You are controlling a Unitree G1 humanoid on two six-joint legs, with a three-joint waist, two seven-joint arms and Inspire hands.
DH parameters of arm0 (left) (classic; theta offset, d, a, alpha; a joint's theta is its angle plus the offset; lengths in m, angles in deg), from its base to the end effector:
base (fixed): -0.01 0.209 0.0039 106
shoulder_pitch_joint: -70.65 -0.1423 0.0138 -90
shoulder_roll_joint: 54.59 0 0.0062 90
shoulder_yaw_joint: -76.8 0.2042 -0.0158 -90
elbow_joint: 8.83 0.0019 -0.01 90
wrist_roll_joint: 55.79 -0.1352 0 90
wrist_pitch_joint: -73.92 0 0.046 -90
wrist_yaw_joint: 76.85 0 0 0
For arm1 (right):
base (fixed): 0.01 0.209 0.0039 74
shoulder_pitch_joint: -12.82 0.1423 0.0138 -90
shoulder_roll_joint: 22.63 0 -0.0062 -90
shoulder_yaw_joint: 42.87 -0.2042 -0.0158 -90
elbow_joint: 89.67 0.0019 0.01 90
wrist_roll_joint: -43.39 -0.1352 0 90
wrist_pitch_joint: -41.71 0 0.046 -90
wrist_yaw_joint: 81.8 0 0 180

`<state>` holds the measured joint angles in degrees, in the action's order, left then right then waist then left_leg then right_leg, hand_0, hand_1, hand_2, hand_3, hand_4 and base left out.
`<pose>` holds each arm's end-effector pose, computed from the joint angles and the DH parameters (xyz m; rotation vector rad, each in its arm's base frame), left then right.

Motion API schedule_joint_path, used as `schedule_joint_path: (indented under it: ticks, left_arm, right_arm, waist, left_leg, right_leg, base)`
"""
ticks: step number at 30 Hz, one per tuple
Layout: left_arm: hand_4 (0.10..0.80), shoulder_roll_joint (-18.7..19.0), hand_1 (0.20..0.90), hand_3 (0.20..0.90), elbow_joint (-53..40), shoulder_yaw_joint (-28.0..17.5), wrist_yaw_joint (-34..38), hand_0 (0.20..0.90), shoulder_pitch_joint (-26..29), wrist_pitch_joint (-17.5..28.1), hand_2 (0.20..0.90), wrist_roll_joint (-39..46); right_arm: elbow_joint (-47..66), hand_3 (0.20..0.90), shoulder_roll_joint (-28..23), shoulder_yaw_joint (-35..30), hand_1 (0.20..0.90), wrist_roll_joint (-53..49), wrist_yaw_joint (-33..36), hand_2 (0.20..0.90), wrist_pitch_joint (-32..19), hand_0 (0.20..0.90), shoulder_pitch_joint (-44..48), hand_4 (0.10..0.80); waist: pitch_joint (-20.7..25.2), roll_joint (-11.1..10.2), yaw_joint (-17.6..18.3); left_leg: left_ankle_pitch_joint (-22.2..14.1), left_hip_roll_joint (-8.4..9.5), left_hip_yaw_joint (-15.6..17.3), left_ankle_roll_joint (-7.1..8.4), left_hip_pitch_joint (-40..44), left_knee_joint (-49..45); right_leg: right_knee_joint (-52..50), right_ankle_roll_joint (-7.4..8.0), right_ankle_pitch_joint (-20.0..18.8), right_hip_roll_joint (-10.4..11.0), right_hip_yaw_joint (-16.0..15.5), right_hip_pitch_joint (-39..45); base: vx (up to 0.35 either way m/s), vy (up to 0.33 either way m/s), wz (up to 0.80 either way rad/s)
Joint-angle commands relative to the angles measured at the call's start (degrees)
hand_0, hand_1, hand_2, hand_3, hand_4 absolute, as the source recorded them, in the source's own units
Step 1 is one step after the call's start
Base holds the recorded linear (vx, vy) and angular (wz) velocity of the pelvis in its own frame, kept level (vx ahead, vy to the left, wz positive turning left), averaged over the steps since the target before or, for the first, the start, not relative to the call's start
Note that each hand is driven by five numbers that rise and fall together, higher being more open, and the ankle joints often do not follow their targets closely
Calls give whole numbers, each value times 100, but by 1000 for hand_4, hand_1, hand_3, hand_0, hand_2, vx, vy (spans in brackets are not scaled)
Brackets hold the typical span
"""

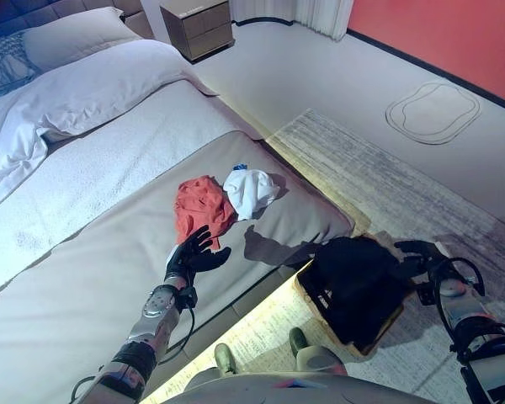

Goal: Pick up the clothes from the bed and place them into the basket

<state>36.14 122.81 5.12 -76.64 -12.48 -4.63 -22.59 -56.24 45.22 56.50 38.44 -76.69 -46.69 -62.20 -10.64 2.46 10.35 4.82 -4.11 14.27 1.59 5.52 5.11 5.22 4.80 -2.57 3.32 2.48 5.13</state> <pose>0.1872 0.1963 -0.0680 -0.1421 0.4707 0.0047 0.1965 -0.3458 -0.0176 -0.6326 0.7236 -0.3236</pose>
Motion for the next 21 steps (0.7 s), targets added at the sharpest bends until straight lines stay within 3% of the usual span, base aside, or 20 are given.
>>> schedule_joint_path:
  ticks: [1,8,12,21]
  left_arm:
    - [800,214,900,900,-16,202,-51,900,658,554,900,-93]
    - [800,190,900,900,-52,196,83,900,663,526,900,-29]
    - [800,186,900,900,-157,113,227,900,621,472,900,19]
    - [800,214,900,900,-91,-44,261,900,342,523,900,-295]
  right_arm:
    - [-198,900,-209,-75,900,366,481,900,-232,900,676,800]
    - [45,900,-327,168,900,714,706,900,74,900,973,800]
    - [814,900,-467,493,900,896,1030,900,415,900,1487,800]
    - [1468,900,-675,1153,900,1279,1198,900,372,900,2589,800]
  waist:
    - [291,-220,-221]
    - [255,-243,-323]
    - [226,-263,-465]
    - [268,-319,-898]
  left_leg:
    - [-1004,-104,-76,103,323,-411]
    - [-959,-94,-213,109,316,-371]
    - [-917,-67,-373,123,276,-339]
    - [-940,43,-786,128,128,-505]
  right_leg:
    - [-447,-1,127,-70,-143,-456]
    - [-459,-21,161,-46,-246,-387]
    - [-470,-47,205,-12,-383,-329]
    - [-632,-130,415,90,-737,-197]
  base:
    - [9,-1,7]
    - [4,4,6]
    - [3,11,11]
    - [59,19,19]
